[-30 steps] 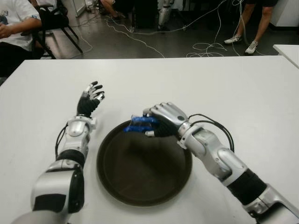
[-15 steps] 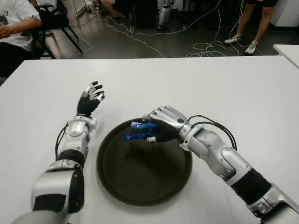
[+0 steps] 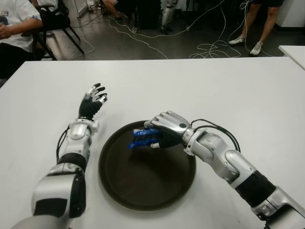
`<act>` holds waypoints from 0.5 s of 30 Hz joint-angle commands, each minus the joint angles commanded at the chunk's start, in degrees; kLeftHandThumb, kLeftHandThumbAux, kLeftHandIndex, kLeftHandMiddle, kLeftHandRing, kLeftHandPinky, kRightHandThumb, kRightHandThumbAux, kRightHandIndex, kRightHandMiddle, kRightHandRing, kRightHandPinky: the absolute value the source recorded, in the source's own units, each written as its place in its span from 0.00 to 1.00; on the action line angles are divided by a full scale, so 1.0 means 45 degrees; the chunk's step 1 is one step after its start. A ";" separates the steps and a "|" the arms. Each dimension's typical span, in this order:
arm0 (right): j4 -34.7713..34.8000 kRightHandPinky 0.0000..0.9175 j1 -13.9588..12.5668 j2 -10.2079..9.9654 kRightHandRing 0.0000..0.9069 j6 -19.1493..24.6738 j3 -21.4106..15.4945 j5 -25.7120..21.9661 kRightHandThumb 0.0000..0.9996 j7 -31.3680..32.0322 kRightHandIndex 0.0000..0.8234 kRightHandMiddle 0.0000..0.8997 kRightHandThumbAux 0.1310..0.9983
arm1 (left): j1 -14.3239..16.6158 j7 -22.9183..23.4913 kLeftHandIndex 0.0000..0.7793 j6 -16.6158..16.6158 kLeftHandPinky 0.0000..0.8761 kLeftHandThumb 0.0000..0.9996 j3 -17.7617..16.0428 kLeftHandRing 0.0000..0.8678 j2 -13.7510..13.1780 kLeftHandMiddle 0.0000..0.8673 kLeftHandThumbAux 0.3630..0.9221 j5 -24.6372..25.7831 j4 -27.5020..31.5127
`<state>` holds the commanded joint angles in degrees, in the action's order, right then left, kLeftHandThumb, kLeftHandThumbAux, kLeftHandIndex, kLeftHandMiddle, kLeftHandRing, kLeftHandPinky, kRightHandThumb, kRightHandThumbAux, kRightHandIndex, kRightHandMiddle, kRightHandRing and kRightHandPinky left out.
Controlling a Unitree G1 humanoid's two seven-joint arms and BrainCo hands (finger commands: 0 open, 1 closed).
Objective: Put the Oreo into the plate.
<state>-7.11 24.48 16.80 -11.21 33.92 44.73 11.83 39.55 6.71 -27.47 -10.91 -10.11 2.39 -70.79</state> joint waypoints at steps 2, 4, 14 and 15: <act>-0.0069 0.48 -0.0011 -0.0036 0.50 0.0001 -0.0030 -0.0029 0.68 0.0067 0.50 0.50 0.70 | -0.0004 0.0016 0.14 -0.0013 0.20 0.15 0.0002 0.19 -0.0002 0.19 0.60 -0.0003 0.0014; -0.0089 0.40 -0.0038 -0.0063 0.42 0.0058 -0.0060 -0.0024 0.67 0.0171 0.49 0.41 0.70 | -0.0004 0.0003 0.14 0.0004 0.20 0.15 0.0012 0.19 -0.0006 0.19 0.61 -0.0019 0.0012; 0.0330 0.03 -0.0186 -0.0095 0.03 0.0925 -0.0102 0.0236 0.02 0.1115 0.02 0.03 0.57 | 0.0042 -0.0222 0.15 0.0153 0.20 0.16 0.0048 0.20 0.0007 0.21 0.64 -0.0079 0.0024; 0.0358 0.02 -0.0180 -0.0093 0.02 0.0997 -0.0085 0.0287 0.02 0.1159 0.02 0.02 0.56 | 0.0049 -0.0243 0.15 0.0173 0.20 0.16 0.0061 0.20 -0.0003 0.21 0.64 -0.0095 0.0020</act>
<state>-5.50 23.67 16.38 -6.72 33.54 46.02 17.04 39.78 5.62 -26.70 -10.63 -10.12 1.96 -70.70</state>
